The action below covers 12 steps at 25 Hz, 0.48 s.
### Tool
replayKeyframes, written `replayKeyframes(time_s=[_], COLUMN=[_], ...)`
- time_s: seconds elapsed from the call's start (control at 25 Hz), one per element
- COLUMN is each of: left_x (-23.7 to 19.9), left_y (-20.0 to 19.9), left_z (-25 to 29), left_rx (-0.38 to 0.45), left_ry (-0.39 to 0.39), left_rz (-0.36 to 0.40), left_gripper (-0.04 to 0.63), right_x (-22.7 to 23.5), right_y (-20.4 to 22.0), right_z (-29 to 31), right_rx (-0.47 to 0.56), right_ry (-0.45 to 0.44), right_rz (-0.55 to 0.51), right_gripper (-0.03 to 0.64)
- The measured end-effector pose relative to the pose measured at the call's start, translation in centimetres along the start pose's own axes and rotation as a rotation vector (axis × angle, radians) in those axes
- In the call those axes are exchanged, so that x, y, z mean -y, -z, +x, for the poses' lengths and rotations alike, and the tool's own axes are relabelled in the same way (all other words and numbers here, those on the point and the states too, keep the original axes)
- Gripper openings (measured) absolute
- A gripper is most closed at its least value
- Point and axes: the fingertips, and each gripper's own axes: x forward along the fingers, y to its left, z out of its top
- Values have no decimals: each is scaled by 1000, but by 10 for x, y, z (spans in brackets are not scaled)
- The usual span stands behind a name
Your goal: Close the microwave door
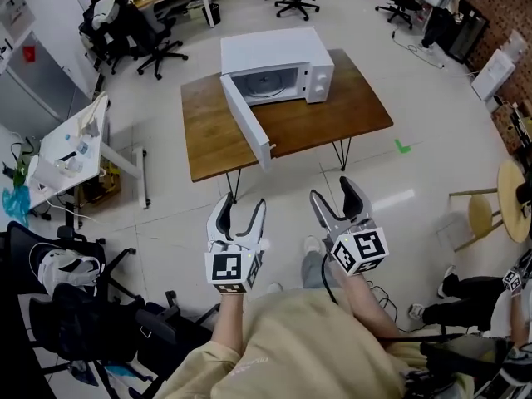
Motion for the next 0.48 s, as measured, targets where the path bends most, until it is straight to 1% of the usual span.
replayKeyframes(time_s=[0.16,0.24,0.36,0.48], left_x=[10,19,32,40], left_y=[5,5,5,6], left_z=[59,92,145,183], left_rx=[5,11,5,-14], left_ry=[-25,-41,-59,-77], left_rz=[9,6,20,25], left_gripper=[287,287,287,287], right_x=[51,85,140,180], right_y=[-15,-23,-28,-31], right_z=[27,39,60,75], right_rx=[31,40,42,43], right_ry=[-40,-54,-63,-76], right_rz=[-22,-30,-8,6], right_gripper=[311,311,310,310])
